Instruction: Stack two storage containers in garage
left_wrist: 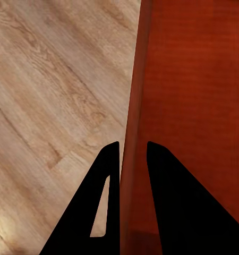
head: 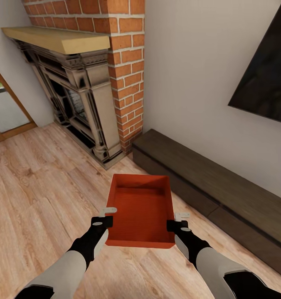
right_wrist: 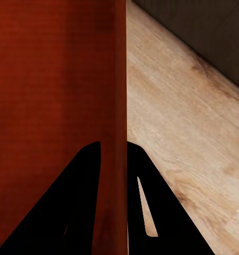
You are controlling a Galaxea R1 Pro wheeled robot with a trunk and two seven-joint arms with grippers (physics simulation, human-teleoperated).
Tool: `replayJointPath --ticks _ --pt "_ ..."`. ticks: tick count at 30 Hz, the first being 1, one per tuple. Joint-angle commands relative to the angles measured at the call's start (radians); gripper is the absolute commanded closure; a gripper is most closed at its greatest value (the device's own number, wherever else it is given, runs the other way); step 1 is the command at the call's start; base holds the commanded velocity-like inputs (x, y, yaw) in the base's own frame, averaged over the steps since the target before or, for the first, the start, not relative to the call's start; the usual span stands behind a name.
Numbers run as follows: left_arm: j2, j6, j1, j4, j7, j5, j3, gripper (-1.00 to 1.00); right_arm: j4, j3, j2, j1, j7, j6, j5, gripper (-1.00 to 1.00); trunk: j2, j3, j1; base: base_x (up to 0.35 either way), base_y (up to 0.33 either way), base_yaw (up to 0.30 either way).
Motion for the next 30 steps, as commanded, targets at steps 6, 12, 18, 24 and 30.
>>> replayJointPath --ticks 6,12,18,24,30 --pt "0.001 0.01 -0.001 -0.003 0.02 -0.019 0.003 1.0 0.001 0.002 -0.018 0.0 -0.011 -0.002 -0.003 1.0 0.027 0.021 -0.015 0.0 0.0 0.0" --pt "0.001 0.01 -0.001 -0.003 0.02 -0.019 0.003 1.0 0.002 0.002 -0.019 0.0 -0.011 -0.002 -0.003 1.0 0.027 0.031 -0.015 0.0 0.0 0.0" --pt "0.001 0.01 -0.001 -0.003 0.02 -0.019 0.003 1.0 0.001 0.002 -0.019 0.0 -0.011 -0.002 -0.003 1.0 0.027 0.04 -0.015 0.0 0.0 0.0" --pt "0.002 0.01 -0.001 -0.004 0.02 -0.019 0.003 1.0 0.001 0.002 -0.018 0.0 -0.011 -0.002 -0.003 1.0 0.027 0.05 -0.015 0.0 0.0 0.0" --pt "0.002 0.01 -0.001 -0.003 0.02 -0.019 0.003 1.0 0.001 0.002 -0.018 0.0 -0.011 -0.002 -0.003 1.0 0.027 0.06 -0.015 0.0 0.0 0.0"
